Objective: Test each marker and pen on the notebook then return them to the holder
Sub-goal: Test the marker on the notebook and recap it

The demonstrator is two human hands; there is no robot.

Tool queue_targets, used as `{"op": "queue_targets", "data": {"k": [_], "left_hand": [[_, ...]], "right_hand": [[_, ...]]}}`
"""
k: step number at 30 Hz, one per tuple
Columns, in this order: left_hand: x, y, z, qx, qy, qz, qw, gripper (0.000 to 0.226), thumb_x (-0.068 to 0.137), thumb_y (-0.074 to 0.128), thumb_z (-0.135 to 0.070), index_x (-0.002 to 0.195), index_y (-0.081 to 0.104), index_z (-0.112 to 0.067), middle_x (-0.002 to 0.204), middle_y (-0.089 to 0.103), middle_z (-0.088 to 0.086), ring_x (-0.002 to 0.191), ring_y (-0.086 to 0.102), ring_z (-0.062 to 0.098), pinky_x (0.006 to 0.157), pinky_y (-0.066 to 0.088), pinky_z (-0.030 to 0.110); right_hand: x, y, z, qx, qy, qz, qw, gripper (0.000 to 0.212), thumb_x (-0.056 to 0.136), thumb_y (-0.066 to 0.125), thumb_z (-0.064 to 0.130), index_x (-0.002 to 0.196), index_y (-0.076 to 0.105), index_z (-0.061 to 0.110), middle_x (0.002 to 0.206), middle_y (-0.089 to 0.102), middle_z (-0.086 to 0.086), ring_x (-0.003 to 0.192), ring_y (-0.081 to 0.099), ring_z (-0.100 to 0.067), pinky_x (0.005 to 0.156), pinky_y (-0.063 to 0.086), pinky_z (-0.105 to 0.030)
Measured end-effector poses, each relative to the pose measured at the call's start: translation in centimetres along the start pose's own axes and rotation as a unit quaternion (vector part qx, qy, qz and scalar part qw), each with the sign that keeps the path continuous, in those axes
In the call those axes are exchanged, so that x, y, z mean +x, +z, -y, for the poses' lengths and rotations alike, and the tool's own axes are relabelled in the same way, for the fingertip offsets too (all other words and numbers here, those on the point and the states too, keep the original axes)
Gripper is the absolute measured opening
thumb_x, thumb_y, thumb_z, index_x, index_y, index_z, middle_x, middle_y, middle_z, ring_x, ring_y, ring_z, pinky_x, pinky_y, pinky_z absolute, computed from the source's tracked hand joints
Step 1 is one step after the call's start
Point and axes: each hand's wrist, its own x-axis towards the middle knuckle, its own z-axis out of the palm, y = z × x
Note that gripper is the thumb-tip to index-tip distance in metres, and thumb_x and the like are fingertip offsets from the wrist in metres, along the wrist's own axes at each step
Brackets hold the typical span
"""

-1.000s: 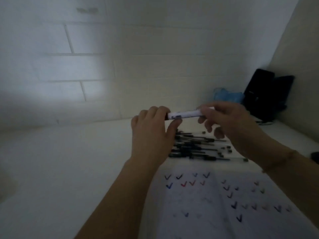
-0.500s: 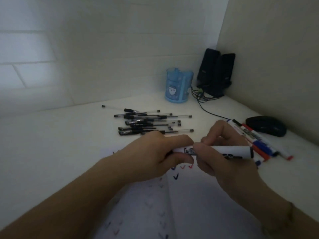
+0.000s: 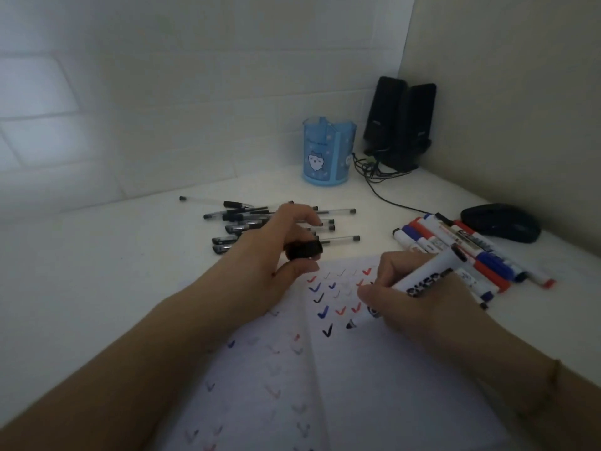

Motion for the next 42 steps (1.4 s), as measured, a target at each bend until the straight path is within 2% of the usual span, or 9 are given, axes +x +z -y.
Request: {"op": "queue_targets", "data": {"k": [4, 8, 10, 12, 16, 21, 31, 36, 42], "left_hand": [[0.2, 0.1, 0.1, 0.001, -0.004, -0.011, 1.000, 0.042, 0.081, 0.073, -0.025, 0.096, 0.042, -0.049, 0.101, 0.060, -0.029, 0.099, 0.053, -0.020, 0.074, 0.036, 0.002], [0.1, 0.0, 0.1, 0.021, 0.011, -0.011, 1.000, 0.033, 0.083, 0.070, -0.026, 0.093, 0.046, -0.047, 0.095, 0.059, -0.030, 0.096, 0.051, -0.019, 0.076, 0.032, -0.003], [0.0, 0.0, 0.2, 0.031, 0.024, -0.013, 0.999, 0.025, 0.085, 0.068, -0.027, 0.097, 0.052, -0.042, 0.094, 0.058, -0.028, 0.097, 0.052, -0.010, 0.078, 0.033, -0.001], [0.1, 0.1, 0.3, 0.042, 0.043, -0.022, 0.998, 0.021, 0.086, 0.067, -0.026, 0.105, 0.058, -0.031, 0.094, 0.058, -0.025, 0.091, 0.053, -0.009, 0.076, 0.034, 0.001], [0.1, 0.2, 0.4, 0.043, 0.062, -0.030, 0.997, 0.024, 0.086, 0.063, -0.030, 0.109, 0.062, -0.025, 0.096, 0.058, -0.023, 0.087, 0.052, -0.011, 0.077, 0.037, 0.002], [0.0, 0.3, 0.3, 0.033, 0.060, -0.014, 0.998, 0.024, 0.087, 0.062, -0.032, 0.111, 0.061, -0.029, 0.096, 0.056, -0.029, 0.093, 0.055, -0.004, 0.080, 0.040, 0.005], [-0.2, 0.8, -1.1, -0.021, 0.095, -0.027, 0.995, 0.025, 0.086, 0.055, -0.037, 0.107, 0.063, -0.025, 0.087, 0.064, -0.017, 0.080, 0.059, 0.004, 0.071, 0.046, 0.014], [-0.3, 1.3, -1.4, -0.125, 0.052, -0.028, 0.990, 0.014, 0.087, 0.061, -0.018, 0.100, 0.066, -0.020, 0.075, 0.063, -0.017, 0.062, 0.061, 0.007, 0.061, 0.046, 0.013], [-0.4, 1.5, -2.1, -0.167, 0.055, -0.083, 0.981, 0.017, 0.085, 0.061, -0.012, 0.098, 0.068, -0.020, 0.064, 0.060, -0.018, 0.053, 0.056, 0.004, 0.057, 0.044, 0.011]], "right_hand": [[-0.1, 0.2, 0.1, -0.020, -0.007, 0.013, 1.000, 0.026, 0.066, 0.068, 0.042, 0.062, 0.061, 0.017, 0.067, 0.066, 0.002, 0.056, 0.061, -0.014, 0.049, 0.052, -0.031], [0.0, 0.2, -0.1, -0.027, -0.016, 0.020, 0.999, 0.023, 0.065, 0.068, 0.042, 0.064, 0.061, 0.020, 0.069, 0.067, 0.003, 0.061, 0.065, -0.016, 0.052, 0.056, -0.034], [0.0, 0.1, -0.1, -0.020, -0.023, 0.002, 1.000, 0.024, 0.068, 0.069, 0.036, 0.060, 0.058, 0.017, 0.066, 0.066, 0.003, 0.057, 0.063, -0.012, 0.048, 0.055, -0.027], [0.0, 0.0, 0.1, 0.034, -0.028, -0.035, 0.998, 0.024, 0.074, 0.072, 0.028, 0.058, 0.056, 0.017, 0.056, 0.063, 0.005, 0.046, 0.056, -0.006, 0.042, 0.046, -0.016], [0.1, -0.9, 0.5, 0.184, -0.049, -0.036, 0.981, 0.026, 0.069, 0.081, 0.032, 0.071, 0.062, 0.014, 0.051, 0.059, -0.001, 0.043, 0.052, -0.008, 0.041, 0.040, -0.017], [0.4, -1.4, 0.0, 0.315, -0.051, 0.005, 0.948, 0.024, 0.069, 0.058, 0.033, 0.079, 0.071, 0.016, 0.057, 0.062, -0.007, 0.047, 0.052, -0.024, 0.040, 0.037, -0.022], [0.2, -1.1, 0.4, 0.280, -0.058, 0.019, 0.958, 0.021, 0.066, 0.063, 0.037, 0.077, 0.067, 0.020, 0.073, 0.071, -0.013, 0.050, 0.062, -0.027, 0.038, 0.041, -0.024], [0.0, -1.0, 0.6, 0.255, -0.064, 0.008, 0.965, 0.017, 0.075, 0.066, 0.032, 0.079, 0.067, 0.016, 0.076, 0.073, -0.011, 0.053, 0.066, -0.029, 0.039, 0.043, -0.027], [-0.4, -0.7, 1.2, 0.274, -0.095, 0.002, 0.957, 0.033, 0.070, 0.068, 0.056, 0.083, 0.067, 0.026, 0.079, 0.073, -0.010, 0.058, 0.069, -0.031, 0.040, 0.044, -0.025]]}}
